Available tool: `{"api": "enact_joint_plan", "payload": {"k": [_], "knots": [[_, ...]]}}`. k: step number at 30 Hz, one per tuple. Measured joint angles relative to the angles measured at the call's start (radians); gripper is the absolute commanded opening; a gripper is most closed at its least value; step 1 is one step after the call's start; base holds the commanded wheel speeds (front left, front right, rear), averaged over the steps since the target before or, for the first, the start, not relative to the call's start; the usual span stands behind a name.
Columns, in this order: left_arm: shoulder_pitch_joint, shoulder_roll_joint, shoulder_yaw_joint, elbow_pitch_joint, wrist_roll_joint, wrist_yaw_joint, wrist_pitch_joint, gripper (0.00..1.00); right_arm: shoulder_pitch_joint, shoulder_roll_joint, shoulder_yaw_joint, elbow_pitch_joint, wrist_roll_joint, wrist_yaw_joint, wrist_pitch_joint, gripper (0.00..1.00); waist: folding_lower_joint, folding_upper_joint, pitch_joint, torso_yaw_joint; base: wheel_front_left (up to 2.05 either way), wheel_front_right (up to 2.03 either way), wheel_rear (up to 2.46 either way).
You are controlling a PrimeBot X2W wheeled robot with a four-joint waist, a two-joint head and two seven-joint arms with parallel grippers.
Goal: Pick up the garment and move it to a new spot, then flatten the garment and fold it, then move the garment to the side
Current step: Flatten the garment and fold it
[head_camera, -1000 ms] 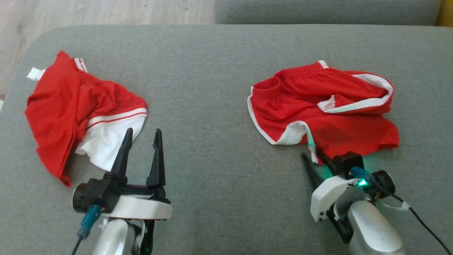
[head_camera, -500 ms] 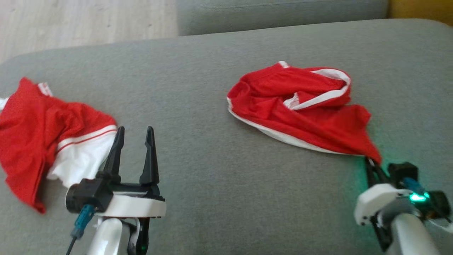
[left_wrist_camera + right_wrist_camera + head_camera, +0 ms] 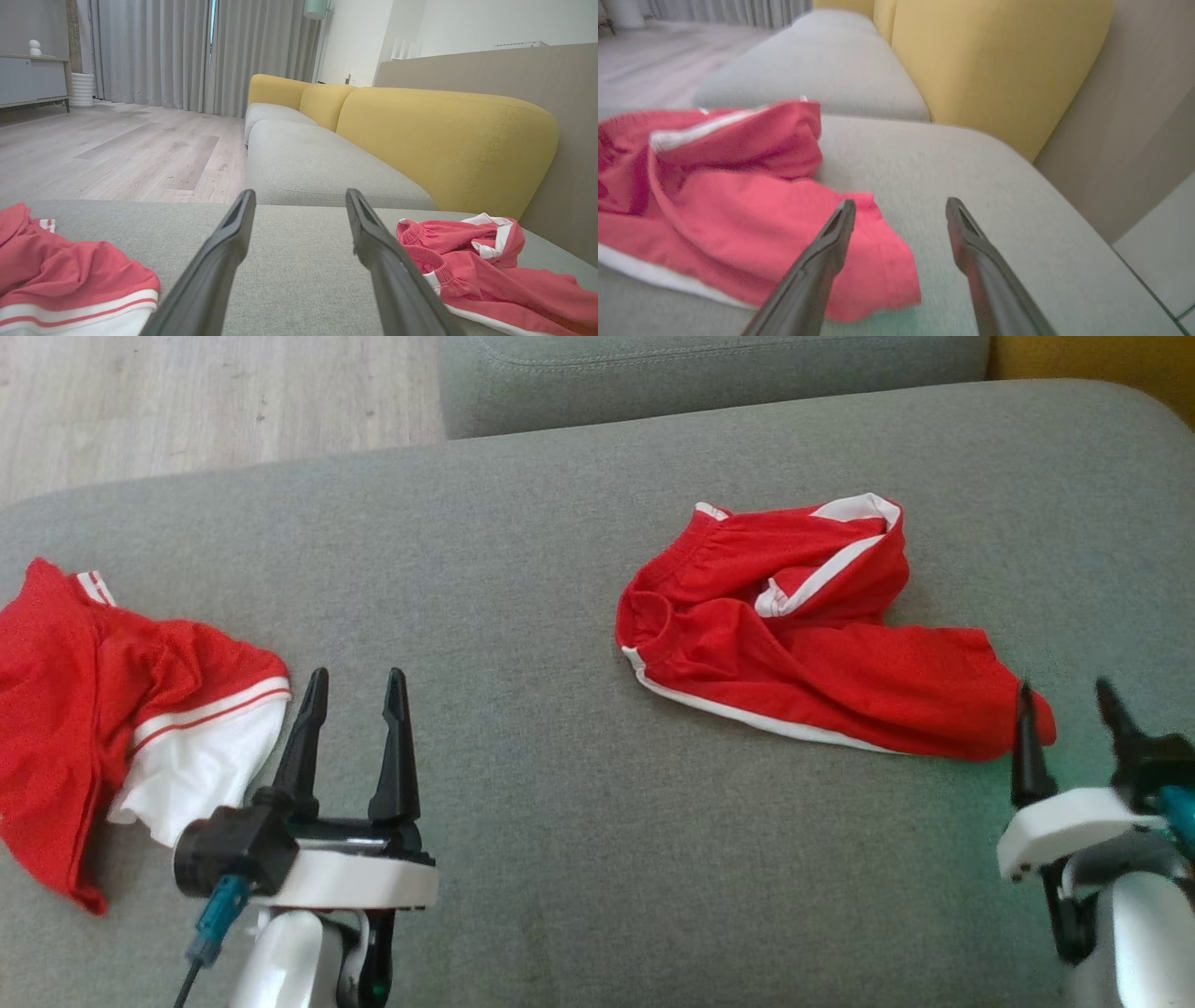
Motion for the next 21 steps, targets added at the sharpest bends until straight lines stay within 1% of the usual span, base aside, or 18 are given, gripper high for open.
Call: {"api": "enact_joint_plan", "payload": {"k": [1, 3, 6, 8, 11, 15, 19, 21], "knots": [[0.000, 0.000, 0.000, 0.000, 0.000, 0.000, 0.000, 1.00, 0.000, 0.000, 0.002, -0.021, 0.009, 0.000, -0.020, 1.00, 0.0000, 0.0000, 0.000, 0.002, 0.00, 0.00, 0.00], [0.000, 0.000, 0.001, 0.000, 0.000, 0.000, 0.000, 1.00, 0.001, -0.001, 0.037, -0.051, 0.073, 0.000, -0.053, 1.00, 0.0000, 0.0000, -0.001, 0.006, 0.00, 0.00, 0.00], [0.000, 0.000, 0.000, 0.001, 0.000, -0.001, 0.000, 1.00, 0.009, -0.001, 0.148, -0.095, 0.163, 0.000, -0.093, 1.00, 0.0000, 0.0000, 0.000, 0.016, 0.00, 0.00, 0.00], [0.000, 0.000, 0.000, 0.001, 0.000, -0.008, 0.000, 1.00, 0.020, 0.001, 0.220, -0.119, 0.195, 0.000, -0.105, 1.00, 0.0000, 0.0000, 0.001, 0.024, 0.00, 0.00, 0.00], [-0.001, 0.000, -0.003, 0.001, 0.001, -0.008, 0.000, 1.00, 0.023, 0.000, 0.314, -0.123, 0.225, 0.000, -0.106, 1.00, 0.0000, 0.0000, 0.004, 0.041, 0.00, 0.00, 0.00], [-0.002, 0.000, -0.011, 0.002, 0.002, -0.009, 0.000, 1.00, 0.007, 0.000, 0.432, -0.104, 0.249, 0.000, -0.073, 1.00, 0.0000, 0.0000, 0.016, 0.074, 0.00, 0.00, 0.00], [-0.004, 0.000, -0.031, 0.005, 0.000, -0.008, 0.000, 1.00, -0.061, -0.002, 0.531, -0.037, 0.297, 0.000, -0.024, 1.00, 0.0000, 0.0000, 0.032, 0.114, 0.00, 0.00, 0.00], [-0.008, 0.000, -0.036, 0.009, -0.003, -0.008, 0.000, 1.00, -0.108, -0.003, 0.573, 0.006, 0.298, 0.000, -0.012, 1.00, 0.0000, 0.0000, 0.042, 0.137, 0.00, 0.00, 0.00]]}}
